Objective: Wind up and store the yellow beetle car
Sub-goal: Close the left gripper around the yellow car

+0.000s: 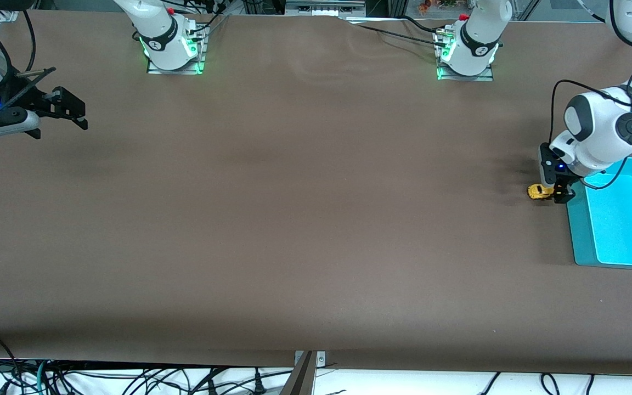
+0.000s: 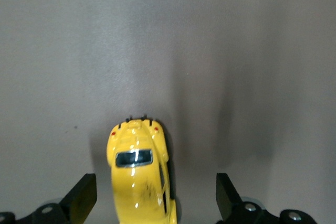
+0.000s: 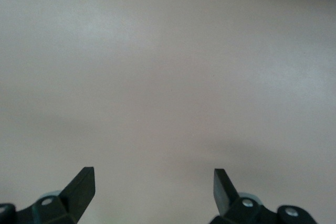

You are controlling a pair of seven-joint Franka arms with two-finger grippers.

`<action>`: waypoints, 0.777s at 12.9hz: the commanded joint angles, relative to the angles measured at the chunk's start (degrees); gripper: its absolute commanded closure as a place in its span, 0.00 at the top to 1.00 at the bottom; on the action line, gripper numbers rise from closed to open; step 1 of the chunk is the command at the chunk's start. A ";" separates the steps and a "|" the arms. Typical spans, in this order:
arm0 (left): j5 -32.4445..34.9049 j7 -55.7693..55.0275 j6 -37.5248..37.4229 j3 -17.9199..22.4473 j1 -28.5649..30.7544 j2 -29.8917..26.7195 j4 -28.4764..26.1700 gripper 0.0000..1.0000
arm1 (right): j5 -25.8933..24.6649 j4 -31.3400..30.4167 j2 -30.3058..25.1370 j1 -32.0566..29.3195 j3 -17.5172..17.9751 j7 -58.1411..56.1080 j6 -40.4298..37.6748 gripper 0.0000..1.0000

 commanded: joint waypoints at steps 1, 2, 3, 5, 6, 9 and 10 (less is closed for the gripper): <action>0.17 1.46 1.86 -0.40 0.78 0.46 -0.74 1.00 | 0.28 0.36 -0.17 0.86 -0.73 0.14 -0.67 1.00; 0.17 1.46 1.86 -0.40 0.78 0.46 -0.74 1.00 | 0.28 0.44 -0.17 0.86 -0.73 0.14 -0.67 1.00; 0.17 1.46 1.86 -0.40 0.78 0.63 -1.01 1.00 | 0.19 0.44 -0.17 0.86 -0.73 0.14 -0.58 1.00; 0.17 1.46 1.86 -0.40 0.78 0.63 -1.10 0.92 | -0.07 0.44 -0.17 1.21 -0.73 0.31 -0.49 1.00; 0.17 1.46 1.86 -0.40 0.78 0.63 -1.10 0.84 | -0.16 0.44 -0.17 1.21 -0.73 0.31 -0.49 1.00; 0.17 1.55 1.68 -0.31 0.78 0.63 -1.01 0.64 | -0.16 0.36 -0.17 1.21 -0.73 0.31 -0.49 1.00; 0.17 1.46 1.51 -0.40 0.78 0.37 -1.01 0.42 | -0.16 0.36 -0.17 1.21 -0.73 0.40 -0.49 1.00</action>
